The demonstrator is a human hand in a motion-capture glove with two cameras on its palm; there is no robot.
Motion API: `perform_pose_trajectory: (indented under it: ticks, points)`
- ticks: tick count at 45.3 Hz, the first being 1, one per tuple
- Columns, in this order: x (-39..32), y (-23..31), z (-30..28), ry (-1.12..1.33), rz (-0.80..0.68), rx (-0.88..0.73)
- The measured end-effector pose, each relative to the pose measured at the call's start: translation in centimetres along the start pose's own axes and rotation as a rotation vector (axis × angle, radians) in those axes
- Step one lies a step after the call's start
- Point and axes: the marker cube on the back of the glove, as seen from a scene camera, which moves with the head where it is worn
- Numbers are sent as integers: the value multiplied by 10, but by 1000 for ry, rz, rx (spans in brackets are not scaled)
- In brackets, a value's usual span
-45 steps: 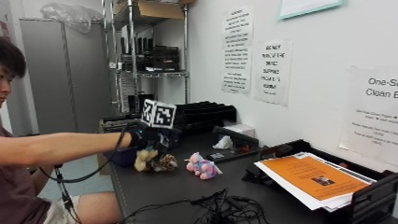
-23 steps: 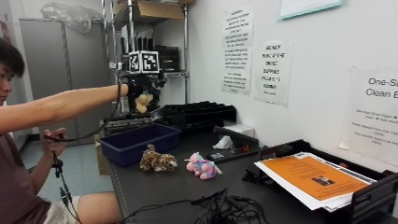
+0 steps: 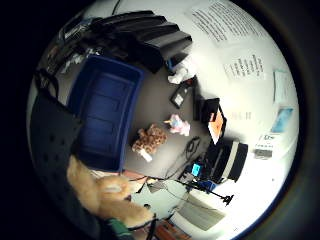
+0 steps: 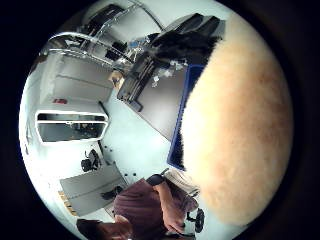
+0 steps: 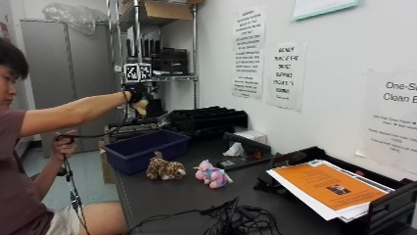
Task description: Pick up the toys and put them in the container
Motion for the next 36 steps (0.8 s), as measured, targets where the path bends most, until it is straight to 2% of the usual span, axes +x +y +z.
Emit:
perform_pose_trajectory:
  ticks: [16, 26, 36]
  points:
    - [9, 15, 15, -68, -24, 29]
    - [8, 16, 16, -47, 34, -287]
    - [55, 40, -4, -110, 74, -223]
